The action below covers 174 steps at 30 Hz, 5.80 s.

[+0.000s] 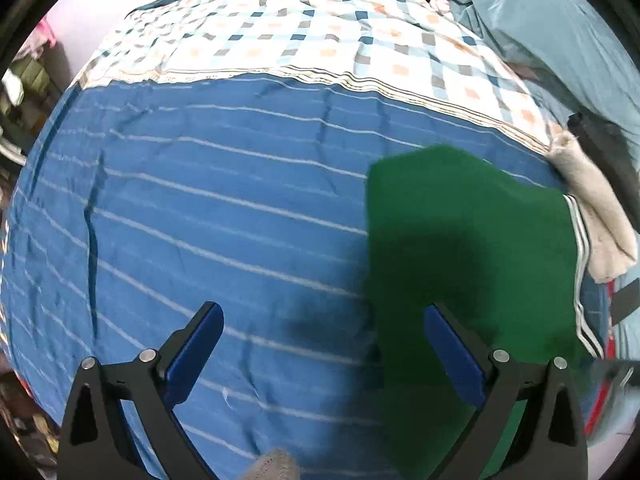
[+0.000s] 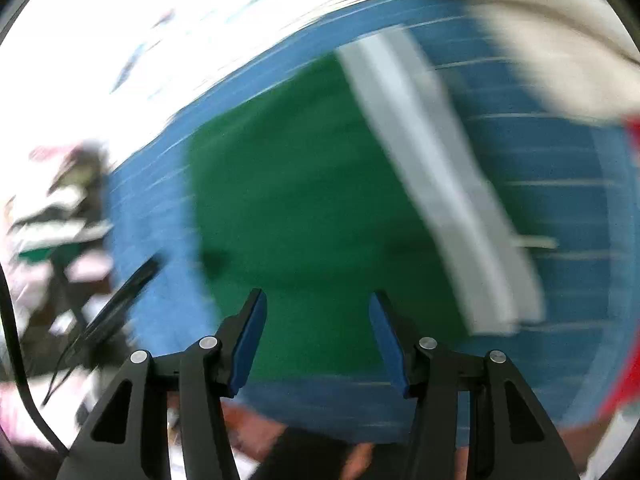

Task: Fold large clothes

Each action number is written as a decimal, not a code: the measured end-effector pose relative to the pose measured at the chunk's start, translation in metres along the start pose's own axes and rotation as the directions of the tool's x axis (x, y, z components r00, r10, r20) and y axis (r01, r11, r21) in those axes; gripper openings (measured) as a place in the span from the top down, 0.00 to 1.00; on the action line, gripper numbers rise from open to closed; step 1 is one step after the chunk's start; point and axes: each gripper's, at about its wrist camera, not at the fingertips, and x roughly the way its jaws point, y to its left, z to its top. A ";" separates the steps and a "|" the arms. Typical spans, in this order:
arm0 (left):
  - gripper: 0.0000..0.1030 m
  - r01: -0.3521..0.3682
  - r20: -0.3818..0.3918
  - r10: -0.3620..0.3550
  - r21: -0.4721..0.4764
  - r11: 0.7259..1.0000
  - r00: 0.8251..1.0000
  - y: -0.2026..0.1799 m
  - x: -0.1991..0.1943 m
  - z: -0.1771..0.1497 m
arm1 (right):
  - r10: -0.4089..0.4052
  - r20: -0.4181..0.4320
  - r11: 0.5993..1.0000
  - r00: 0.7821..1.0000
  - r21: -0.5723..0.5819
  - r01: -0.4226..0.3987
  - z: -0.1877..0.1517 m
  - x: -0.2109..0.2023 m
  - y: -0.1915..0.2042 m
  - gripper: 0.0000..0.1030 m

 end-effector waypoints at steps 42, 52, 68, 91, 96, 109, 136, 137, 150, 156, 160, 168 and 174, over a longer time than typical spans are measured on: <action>0.00 -0.270 -0.009 0.271 -0.105 0.957 0.963 -0.038 -0.001 -0.045 | -0.029 -0.032 0.995 0.999 0.091 0.032 -0.007 0.039 -0.055 0.57; 0.00 -0.337 -0.016 0.337 -0.070 0.939 0.941 -0.042 0.016 -0.067 | -0.189 0.010 0.980 0.982 -0.056 0.189 -0.008 0.069 -0.026 0.58; 0.00 -0.328 -0.055 0.324 -0.093 0.940 0.944 -0.045 0.009 -0.074 | -0.196 0.087 0.981 0.977 0.028 0.194 0.071 0.084 -0.060 0.97; 0.00 -0.316 -0.109 0.301 -0.170 0.933 0.947 -0.048 -0.014 -0.118 | -0.111 -0.015 0.994 0.994 0.023 0.111 -0.032 0.010 -0.075 0.97; 0.00 -0.322 -0.128 0.305 -0.143 0.936 0.944 -0.053 -0.004 -0.122 | -0.212 0.062 0.976 0.975 0.057 0.208 -0.037 -0.015 -0.093 0.97; 0.00 -0.297 -0.057 0.291 -0.150 0.943 0.955 -0.050 -0.010 -0.073 | -0.188 0.034 0.982 0.982 0.025 0.187 0.005 -0.008 -0.104 0.49; 0.00 -0.281 -0.097 0.272 -0.109 0.953 0.957 -0.073 0.030 -0.017 | -0.213 0.058 0.975 0.975 -0.045 0.215 0.119 0.056 -0.063 0.87; 0.00 -0.260 -0.108 0.248 -0.122 0.958 0.963 -0.076 0.026 -0.019 | -0.206 0.049 0.977 0.977 -0.041 0.208 0.114 0.050 -0.064 0.78; 0.00 -0.236 -0.179 0.238 0.032 0.971 0.955 -0.158 0.047 -0.068 | -0.156 -0.180 0.984 0.971 0.059 0.169 0.002 0.056 -0.098 0.62; 0.00 -0.169 -0.174 0.154 -0.080 0.982 0.973 -0.130 0.016 -0.061 | -0.205 -0.016 0.978 0.979 0.018 0.206 -0.005 0.025 -0.081 0.95; 0.00 -0.225 -0.132 0.205 -0.163 0.961 0.970 -0.086 -0.011 -0.060 | -0.285 0.043 0.959 0.958 0.027 0.284 -0.010 0.012 -0.092 0.99; 0.00 -0.162 -0.133 0.124 -0.338 0.927 0.983 -0.013 0.000 -0.077 | -0.232 -0.097 0.961 0.968 0.130 0.243 0.000 0.047 -0.143 0.97; 0.01 0.151 -0.025 -0.173 -0.373 0.915 0.985 -0.008 0.027 -0.072 | -0.198 0.033 0.980 0.980 0.004 0.198 0.025 0.018 -0.134 0.28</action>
